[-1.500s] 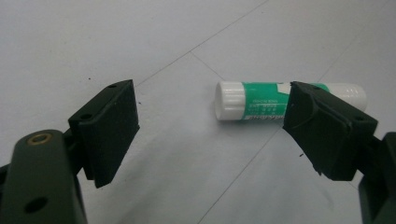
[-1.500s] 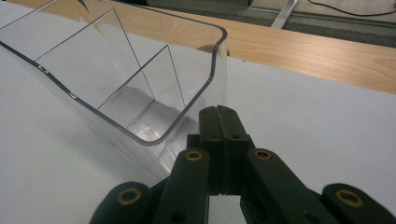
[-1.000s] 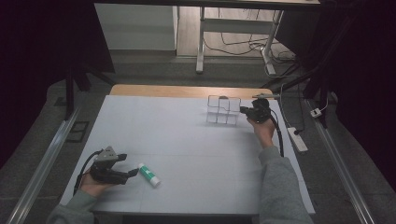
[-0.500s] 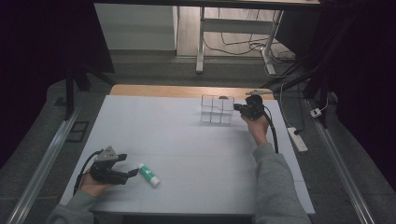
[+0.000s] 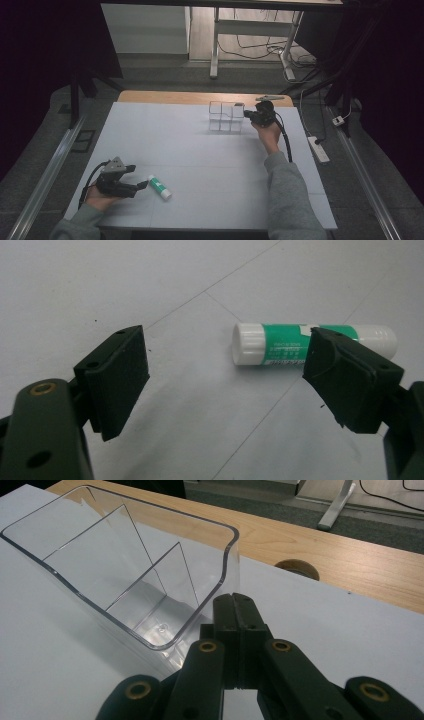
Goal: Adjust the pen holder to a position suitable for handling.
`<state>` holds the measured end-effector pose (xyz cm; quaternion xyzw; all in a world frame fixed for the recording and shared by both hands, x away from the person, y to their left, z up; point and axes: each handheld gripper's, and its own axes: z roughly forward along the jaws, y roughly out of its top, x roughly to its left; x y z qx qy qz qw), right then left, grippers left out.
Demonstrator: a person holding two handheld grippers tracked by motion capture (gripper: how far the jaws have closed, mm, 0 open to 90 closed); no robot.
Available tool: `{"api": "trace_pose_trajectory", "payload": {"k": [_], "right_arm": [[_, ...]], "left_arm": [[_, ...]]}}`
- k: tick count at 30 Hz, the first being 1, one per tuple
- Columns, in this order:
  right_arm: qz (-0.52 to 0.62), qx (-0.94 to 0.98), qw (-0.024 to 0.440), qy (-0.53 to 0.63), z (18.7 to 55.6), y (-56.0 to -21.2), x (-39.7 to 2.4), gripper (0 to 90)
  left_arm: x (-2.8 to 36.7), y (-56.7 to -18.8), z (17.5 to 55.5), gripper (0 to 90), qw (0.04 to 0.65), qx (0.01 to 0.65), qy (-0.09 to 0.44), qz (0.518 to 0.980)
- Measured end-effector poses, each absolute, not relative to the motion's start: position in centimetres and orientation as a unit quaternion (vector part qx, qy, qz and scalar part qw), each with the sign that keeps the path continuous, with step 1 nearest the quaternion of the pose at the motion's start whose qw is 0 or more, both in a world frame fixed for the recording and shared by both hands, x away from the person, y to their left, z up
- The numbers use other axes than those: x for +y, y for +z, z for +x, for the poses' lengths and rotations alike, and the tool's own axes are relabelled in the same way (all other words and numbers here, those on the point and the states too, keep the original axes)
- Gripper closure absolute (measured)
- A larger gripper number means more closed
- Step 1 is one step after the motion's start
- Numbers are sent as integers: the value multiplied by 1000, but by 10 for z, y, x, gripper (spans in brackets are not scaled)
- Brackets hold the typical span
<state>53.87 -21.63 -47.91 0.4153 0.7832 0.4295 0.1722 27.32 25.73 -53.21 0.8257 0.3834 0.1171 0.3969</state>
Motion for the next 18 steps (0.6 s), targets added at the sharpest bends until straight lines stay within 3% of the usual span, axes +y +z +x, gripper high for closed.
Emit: {"api": "trace_pose_trajectory", "payload": {"k": [18], "right_arm": [[409, 789, 167, 428, 542, -483, -190, 893]], "left_arm": [[258, -532, 273, 177, 398, 384, 117, 825]]}}
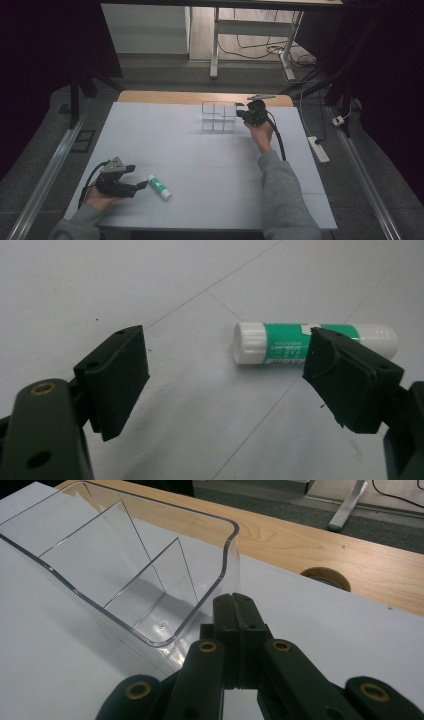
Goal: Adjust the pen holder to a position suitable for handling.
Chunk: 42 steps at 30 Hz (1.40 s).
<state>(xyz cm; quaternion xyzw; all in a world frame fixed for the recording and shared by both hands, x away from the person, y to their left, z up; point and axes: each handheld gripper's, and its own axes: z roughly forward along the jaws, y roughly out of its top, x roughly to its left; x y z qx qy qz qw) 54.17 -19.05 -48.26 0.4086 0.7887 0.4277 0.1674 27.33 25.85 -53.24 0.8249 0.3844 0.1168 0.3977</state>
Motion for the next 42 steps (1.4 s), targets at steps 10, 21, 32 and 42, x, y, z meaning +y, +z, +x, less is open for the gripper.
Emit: {"api": "trace_pose_trajectory", "payload": {"k": [10, 21, 32, 42], "right_arm": [[404, 791, 161, 431, 542, -484, -179, 893], [389, 802, 168, 421, 540, -483, -167, 893], [388, 803, 164, 422, 539, -483, -169, 893], [377, 802, 166, 434, 509, -482, -184, 880]], "left_arm": [[258, -532, 273, 177, 397, 383, 117, 826], [258, -532, 273, 177, 397, 384, 117, 825], [258, -532, 273, 177, 397, 385, 118, 825], [259, -532, 272, 177, 398, 385, 121, 824]]}}
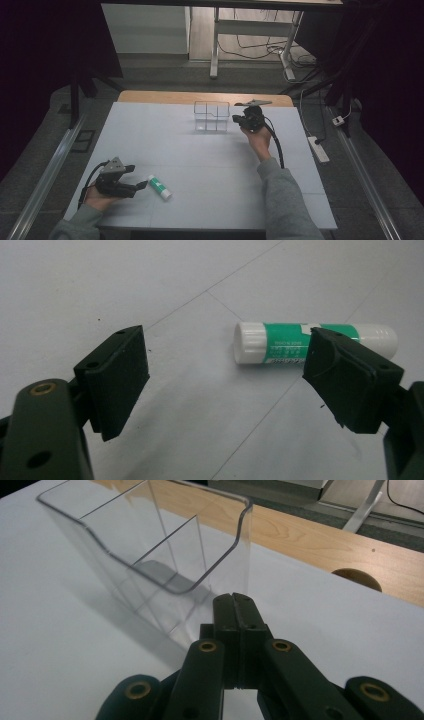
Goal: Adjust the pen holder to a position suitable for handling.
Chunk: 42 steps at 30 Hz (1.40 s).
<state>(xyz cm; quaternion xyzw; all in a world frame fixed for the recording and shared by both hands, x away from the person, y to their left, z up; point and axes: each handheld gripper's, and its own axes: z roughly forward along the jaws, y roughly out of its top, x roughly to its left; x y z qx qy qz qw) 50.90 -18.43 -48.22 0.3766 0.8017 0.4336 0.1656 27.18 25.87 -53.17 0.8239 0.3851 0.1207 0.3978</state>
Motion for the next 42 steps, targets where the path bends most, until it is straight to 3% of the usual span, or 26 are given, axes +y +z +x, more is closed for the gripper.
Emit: {"api": "trace_pose_trajectory", "payload": {"k": [2, 5, 10, 22, 42], "right_arm": [[376, 801, 163, 437, 506, -482, -186, 858], [376, 795, 155, 450, 491, -481, -197, 727], [376, 788, 154, 462, 469, -480, -208, 614], [363, 795, 152, 461, 425, -484, -228, 478], [340, 797, 153, 475, 353, -486, -260, 405]], "left_arm": [[259, -532, 272, 177, 398, 386, 121, 824], [258, -532, 272, 177, 397, 385, 120, 824], [258, -532, 272, 177, 398, 385, 120, 824], [258, -532, 273, 178, 397, 383, 119, 826], [255, -531, 274, 186, 398, 372, 117, 831]]}}
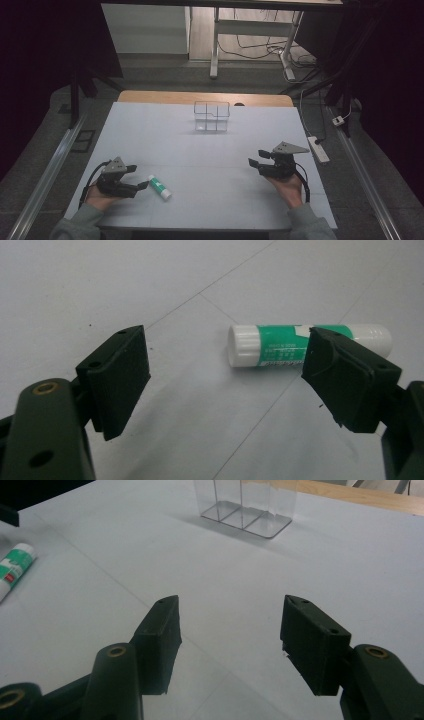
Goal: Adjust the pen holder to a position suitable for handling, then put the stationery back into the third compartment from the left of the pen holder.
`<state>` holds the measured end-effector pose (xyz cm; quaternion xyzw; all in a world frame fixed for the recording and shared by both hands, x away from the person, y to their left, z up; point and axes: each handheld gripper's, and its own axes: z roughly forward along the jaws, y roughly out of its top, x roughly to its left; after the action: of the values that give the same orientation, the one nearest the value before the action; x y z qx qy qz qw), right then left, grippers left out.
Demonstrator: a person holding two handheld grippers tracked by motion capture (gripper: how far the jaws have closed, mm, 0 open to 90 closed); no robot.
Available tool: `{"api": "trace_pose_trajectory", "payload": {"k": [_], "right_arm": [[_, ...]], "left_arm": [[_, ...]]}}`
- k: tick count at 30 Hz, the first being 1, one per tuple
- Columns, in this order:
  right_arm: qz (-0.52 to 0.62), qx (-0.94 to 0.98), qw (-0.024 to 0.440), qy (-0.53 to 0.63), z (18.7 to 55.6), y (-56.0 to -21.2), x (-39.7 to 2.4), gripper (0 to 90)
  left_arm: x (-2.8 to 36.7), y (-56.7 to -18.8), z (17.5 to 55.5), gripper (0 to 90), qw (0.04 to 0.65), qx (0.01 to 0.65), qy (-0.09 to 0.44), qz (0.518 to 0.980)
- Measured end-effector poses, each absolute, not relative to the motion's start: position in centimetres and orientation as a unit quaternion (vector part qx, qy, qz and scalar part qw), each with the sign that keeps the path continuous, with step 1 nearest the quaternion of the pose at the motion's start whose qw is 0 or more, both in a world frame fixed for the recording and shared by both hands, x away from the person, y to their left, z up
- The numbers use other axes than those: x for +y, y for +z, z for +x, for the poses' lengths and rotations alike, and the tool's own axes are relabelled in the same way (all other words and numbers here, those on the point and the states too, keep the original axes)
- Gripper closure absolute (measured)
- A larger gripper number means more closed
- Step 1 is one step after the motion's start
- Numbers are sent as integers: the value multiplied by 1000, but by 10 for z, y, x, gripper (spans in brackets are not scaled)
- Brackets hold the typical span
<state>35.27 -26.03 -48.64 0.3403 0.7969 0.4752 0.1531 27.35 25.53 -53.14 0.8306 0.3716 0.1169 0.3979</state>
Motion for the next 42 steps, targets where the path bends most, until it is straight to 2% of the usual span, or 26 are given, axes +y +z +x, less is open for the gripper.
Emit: {"api": "trace_pose_trajectory", "payload": {"k": [17, 31, 42], "right_arm": [[341, 791, 156, 483, 343, -491, -271, 395], [340, 795, 152, 478, 342, -493, -271, 393], [342, 797, 149, 475, 341, -495, -272, 390]], "left_arm": [[249, -518, 268, 200, 400, 348, 117, 840], [237, -499, 280, 200, 384, 281, 96, 874], [225, -485, 296, 223, 327, 208, 91, 917]]}}
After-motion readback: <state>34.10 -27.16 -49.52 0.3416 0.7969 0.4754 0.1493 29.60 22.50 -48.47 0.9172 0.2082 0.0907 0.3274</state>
